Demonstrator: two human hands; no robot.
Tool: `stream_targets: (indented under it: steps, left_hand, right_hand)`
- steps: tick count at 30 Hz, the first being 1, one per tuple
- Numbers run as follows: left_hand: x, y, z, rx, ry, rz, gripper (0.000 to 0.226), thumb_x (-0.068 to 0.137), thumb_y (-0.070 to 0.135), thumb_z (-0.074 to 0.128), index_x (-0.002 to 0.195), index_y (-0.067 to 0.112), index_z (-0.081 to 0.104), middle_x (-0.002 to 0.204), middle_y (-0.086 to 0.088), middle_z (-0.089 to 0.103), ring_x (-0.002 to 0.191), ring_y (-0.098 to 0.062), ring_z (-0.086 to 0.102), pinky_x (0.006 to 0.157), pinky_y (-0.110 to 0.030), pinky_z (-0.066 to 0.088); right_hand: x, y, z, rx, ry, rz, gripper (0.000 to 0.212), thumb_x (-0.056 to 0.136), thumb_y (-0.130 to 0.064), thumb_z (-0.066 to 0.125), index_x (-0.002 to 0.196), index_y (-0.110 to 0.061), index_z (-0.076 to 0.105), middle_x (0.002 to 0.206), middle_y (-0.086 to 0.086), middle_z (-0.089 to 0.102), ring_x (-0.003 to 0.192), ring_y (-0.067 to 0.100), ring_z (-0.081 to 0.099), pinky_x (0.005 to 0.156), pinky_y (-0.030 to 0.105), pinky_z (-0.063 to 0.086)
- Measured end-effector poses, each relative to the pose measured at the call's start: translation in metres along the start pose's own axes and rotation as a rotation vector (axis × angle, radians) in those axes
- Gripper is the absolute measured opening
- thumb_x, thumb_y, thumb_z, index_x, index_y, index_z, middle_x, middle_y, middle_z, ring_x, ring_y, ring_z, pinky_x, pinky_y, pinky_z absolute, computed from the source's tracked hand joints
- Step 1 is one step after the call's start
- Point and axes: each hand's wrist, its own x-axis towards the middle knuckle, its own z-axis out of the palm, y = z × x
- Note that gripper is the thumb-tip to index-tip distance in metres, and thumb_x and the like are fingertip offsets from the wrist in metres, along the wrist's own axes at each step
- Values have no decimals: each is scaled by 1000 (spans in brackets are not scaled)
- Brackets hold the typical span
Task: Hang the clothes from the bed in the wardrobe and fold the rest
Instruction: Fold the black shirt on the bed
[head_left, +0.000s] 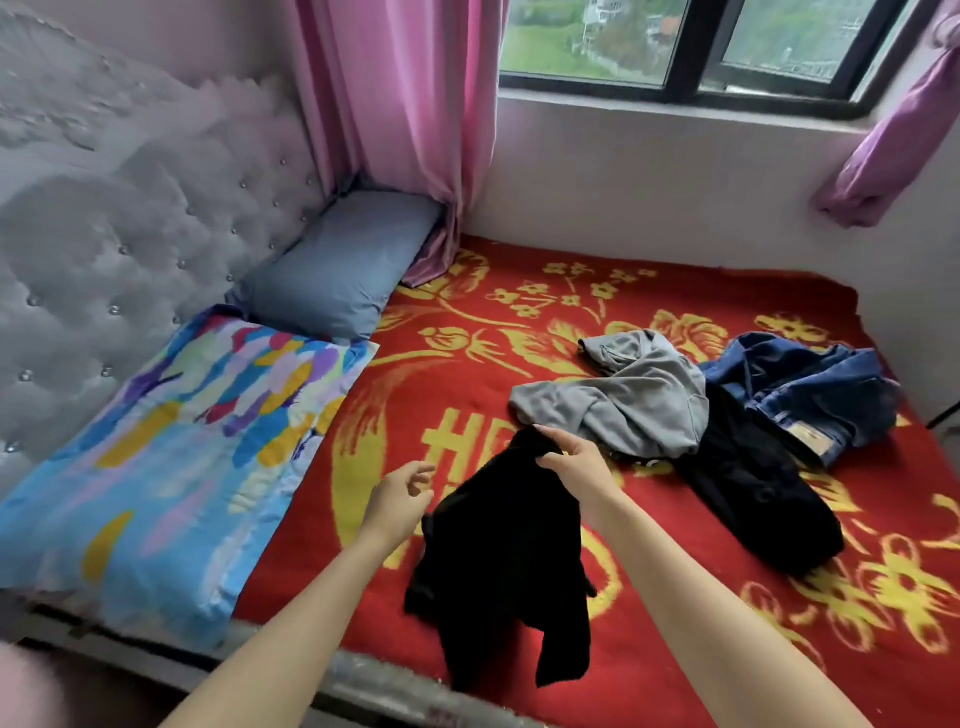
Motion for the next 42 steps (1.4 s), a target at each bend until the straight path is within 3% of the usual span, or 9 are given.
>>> stream_targets:
  steps: [4,7,11,17,21,25,32,36,42]
  left_hand:
    - [21,41,-20,-211,-68,195,49,89,25,63,134,29,44,121,8,49,105,-11,49,87,-28,43]
    - [30,68,-32,-354,-38,342,41,82,43,66,120,34,52,111,13,55,94,0,52,74,-9,40]
    - [39,69,-40,-365,54,437,20,80,34,70,96,31,59,93,9,58,75,-3,54,65,-8,40]
    - [58,70,-37,-87,92,484,59,73,48,72,121,19,52,115,5,49,107,-14,49,81,-19,42]
    - [76,83,-38,39,243,385,58,83,44,65,129,12,50,125,-9,50,114,-27,48,88,-37,45]
    - [98,73,-58,-294,151,413,9,92,19,58,91,14,65,80,0,66,81,-21,64,67,-28,45]
    - [135,64,-143,-334,50,561,28,76,1,73,74,28,68,64,28,65,63,13,59,63,-2,40]
    - [148,79,-177,-284,41,655,12,76,2,73,86,9,74,66,24,66,67,13,59,67,-1,40]
    - [143,86,-192,-185,-48,715,20,79,5,71,78,25,71,74,16,67,66,10,60,64,-3,40]
  right_hand:
    - [-2,-49,7,-81,-38,-116,38,90,-4,52,99,-36,69,58,-10,58,48,14,40,44,19,30]
    - [8,-87,16,30,145,-154,29,91,-6,51,98,-26,71,62,-8,55,52,14,43,40,17,29]
    - [16,-127,42,260,246,-156,18,93,-6,53,92,-17,67,99,8,60,93,19,57,41,14,43]
    - [6,-189,74,528,194,-299,34,84,14,39,92,-10,63,87,14,59,71,22,62,56,25,57]
    - [2,-204,77,414,247,-446,47,78,22,36,100,-12,60,96,16,58,81,22,66,64,24,58]
    - [10,-200,64,284,318,-484,41,82,20,45,93,-16,63,83,10,60,74,17,66,62,22,57]
    - [32,-166,10,-208,507,-446,15,84,0,61,78,-12,67,63,-4,67,57,3,62,59,14,48]
    - [40,-150,8,-433,451,-363,14,86,-18,64,73,-14,66,66,3,71,67,17,65,68,28,48]
    - [44,-132,17,-440,422,-277,17,90,-22,60,84,-7,64,62,5,69,56,13,62,54,16,42]
